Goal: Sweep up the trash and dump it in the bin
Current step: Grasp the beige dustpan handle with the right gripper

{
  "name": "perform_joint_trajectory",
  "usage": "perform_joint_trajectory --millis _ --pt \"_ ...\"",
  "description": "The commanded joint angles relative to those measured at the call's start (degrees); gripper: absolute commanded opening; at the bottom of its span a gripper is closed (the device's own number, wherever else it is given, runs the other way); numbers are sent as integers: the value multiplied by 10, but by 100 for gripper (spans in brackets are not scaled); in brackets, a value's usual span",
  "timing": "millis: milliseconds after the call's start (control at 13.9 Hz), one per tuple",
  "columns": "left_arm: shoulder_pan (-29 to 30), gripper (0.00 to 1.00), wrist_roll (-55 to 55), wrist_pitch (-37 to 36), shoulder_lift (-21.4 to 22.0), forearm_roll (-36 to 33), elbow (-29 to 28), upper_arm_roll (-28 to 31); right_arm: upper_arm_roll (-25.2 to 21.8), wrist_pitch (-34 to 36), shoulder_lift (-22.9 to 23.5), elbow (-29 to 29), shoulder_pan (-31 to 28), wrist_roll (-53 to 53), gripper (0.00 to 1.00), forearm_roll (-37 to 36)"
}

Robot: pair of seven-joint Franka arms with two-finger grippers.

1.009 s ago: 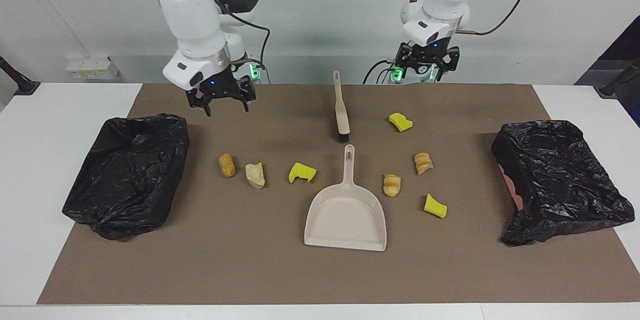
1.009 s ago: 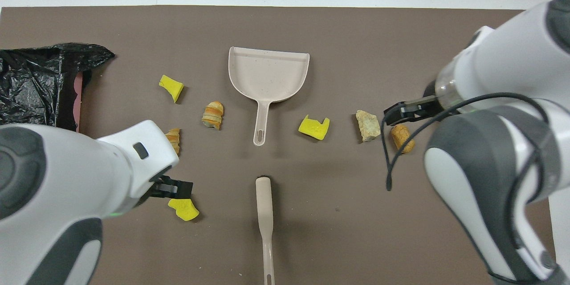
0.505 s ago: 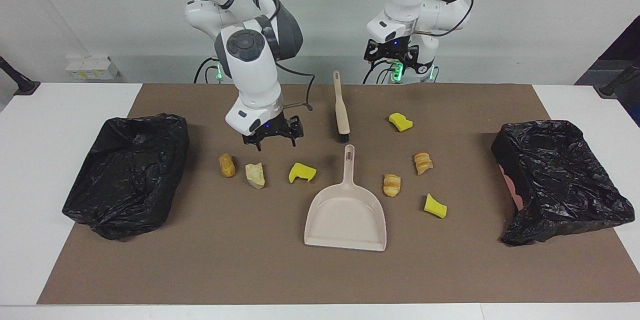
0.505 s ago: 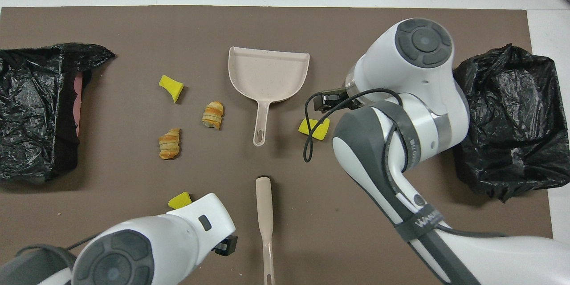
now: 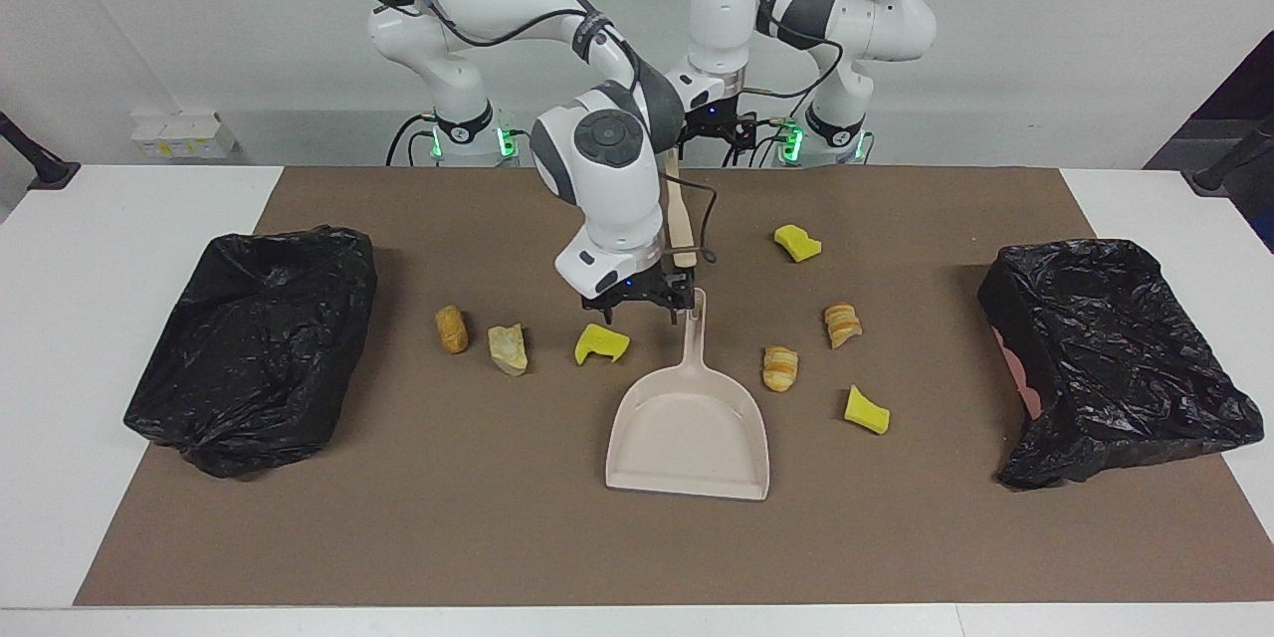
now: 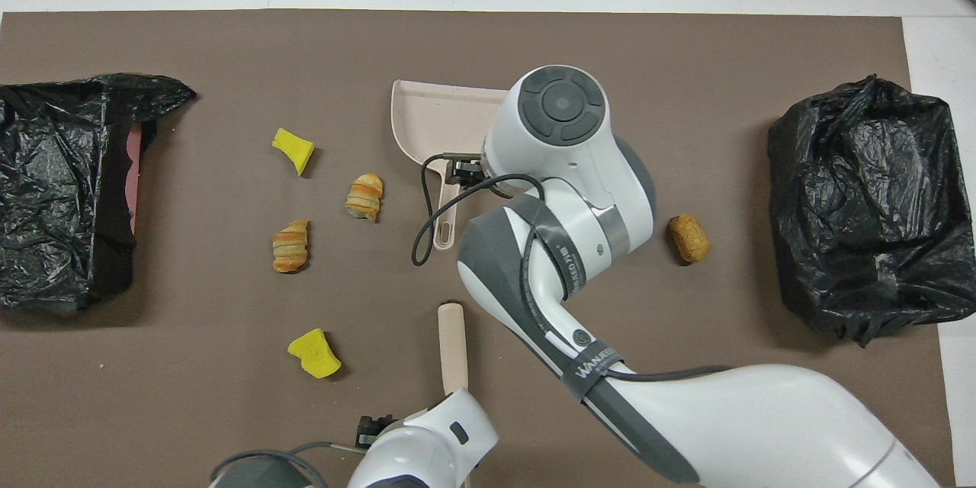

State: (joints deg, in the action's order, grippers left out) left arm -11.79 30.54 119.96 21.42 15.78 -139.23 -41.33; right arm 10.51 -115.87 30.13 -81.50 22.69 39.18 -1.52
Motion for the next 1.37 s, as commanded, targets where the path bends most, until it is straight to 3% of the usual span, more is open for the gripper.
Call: perform_joint_trajectory --millis 0,288,360,505,577,649,721,865,937,1298 --pt "-8 100 49 69 -72 7 -7 -35 -1 -15 41 37 22 42 100 -16" --pt "-15 100 89 76 -99 7 -14 -58 1 -15 48 35 33 56 100 -30" --pt "-15 96 90 76 -99 7 -14 -58 0 -18 52 35 43 65 100 -32" --pt "-15 81 89 71 -103 7 -14 -58 0 -30 64 34 46 77 95 -42" --pt "-15 66 88 71 -105 7 -14 -58 0 -30 69 34 54 79 90 -49" --pt "-15 51 83 70 -107 7 -14 -58 0 -30 70 33 56 79 81 -57" --pt "-15 37 79 70 -107 7 -14 -58 0 -28 69 32 56 79 63 -61" --pt "-14 8 73 65 -110 7 -13 -57 0 -16 68 33 56 77 10 -70" --pt "-12 0 68 63 -111 7 -11 -57 0 -9 68 35 56 76 0 -80" --pt "-6 0 43 -12 -107 3 25 -49 1 -8 31 35 42 68 0 -72"
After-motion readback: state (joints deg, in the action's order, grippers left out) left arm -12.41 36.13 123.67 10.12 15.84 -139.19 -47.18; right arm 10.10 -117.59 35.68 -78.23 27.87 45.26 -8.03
